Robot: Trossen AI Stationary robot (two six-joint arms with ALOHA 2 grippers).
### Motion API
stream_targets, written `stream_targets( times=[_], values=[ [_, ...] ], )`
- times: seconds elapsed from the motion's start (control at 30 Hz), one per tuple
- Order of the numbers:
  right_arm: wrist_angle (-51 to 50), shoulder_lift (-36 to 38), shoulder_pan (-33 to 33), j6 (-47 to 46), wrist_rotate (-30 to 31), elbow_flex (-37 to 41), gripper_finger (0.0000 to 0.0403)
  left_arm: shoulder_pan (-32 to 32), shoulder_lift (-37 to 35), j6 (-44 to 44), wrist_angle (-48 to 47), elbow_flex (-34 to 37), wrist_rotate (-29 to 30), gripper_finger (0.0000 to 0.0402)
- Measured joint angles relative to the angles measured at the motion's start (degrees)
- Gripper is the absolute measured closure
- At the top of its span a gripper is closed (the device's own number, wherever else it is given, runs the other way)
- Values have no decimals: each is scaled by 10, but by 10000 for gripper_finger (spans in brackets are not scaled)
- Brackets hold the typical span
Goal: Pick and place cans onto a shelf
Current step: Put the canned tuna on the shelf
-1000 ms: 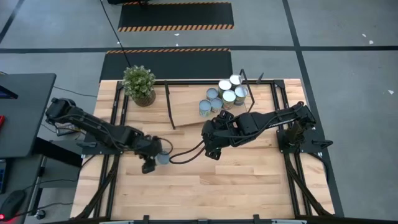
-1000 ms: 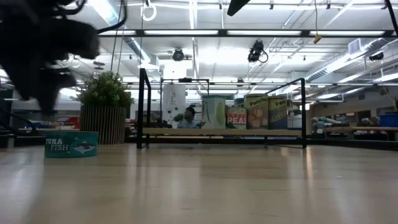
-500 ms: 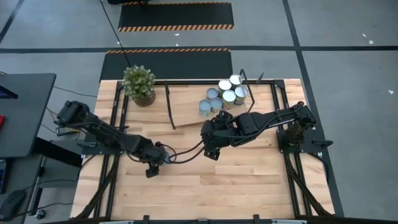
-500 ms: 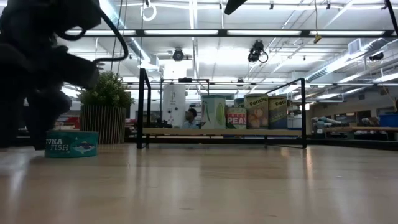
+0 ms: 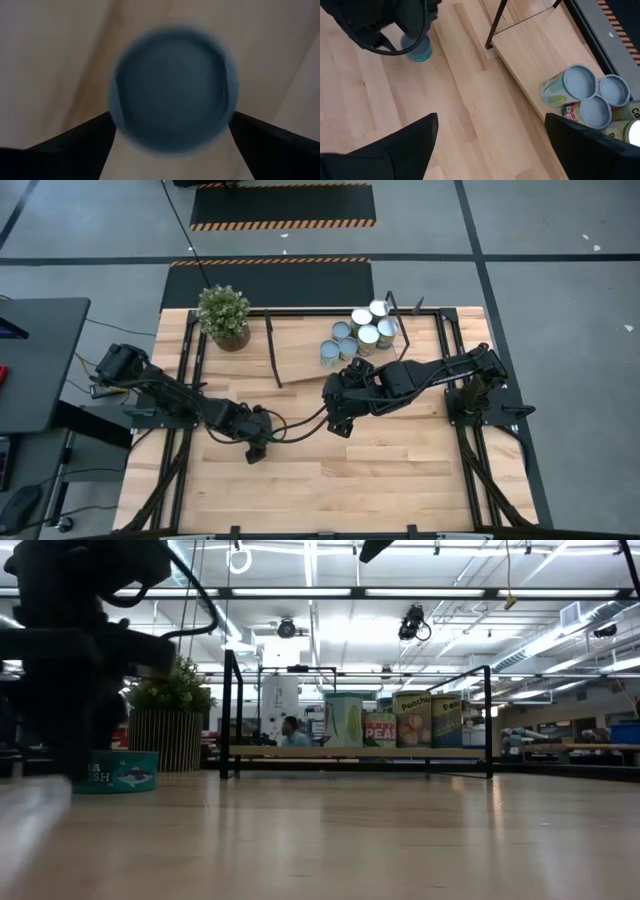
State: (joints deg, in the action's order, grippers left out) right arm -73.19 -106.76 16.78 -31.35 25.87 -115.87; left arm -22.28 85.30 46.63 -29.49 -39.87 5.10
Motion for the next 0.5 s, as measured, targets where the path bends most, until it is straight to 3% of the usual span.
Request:
stream_targets(
  times=[0.13, 0.5],
  values=[
    [1, 0, 0, 0, 0, 0, 29, 1, 0, 19, 27, 0, 40, 12],
    [3, 0, 0, 0, 0, 0, 29, 4, 4, 0, 39, 0, 43, 16]
  ],
)
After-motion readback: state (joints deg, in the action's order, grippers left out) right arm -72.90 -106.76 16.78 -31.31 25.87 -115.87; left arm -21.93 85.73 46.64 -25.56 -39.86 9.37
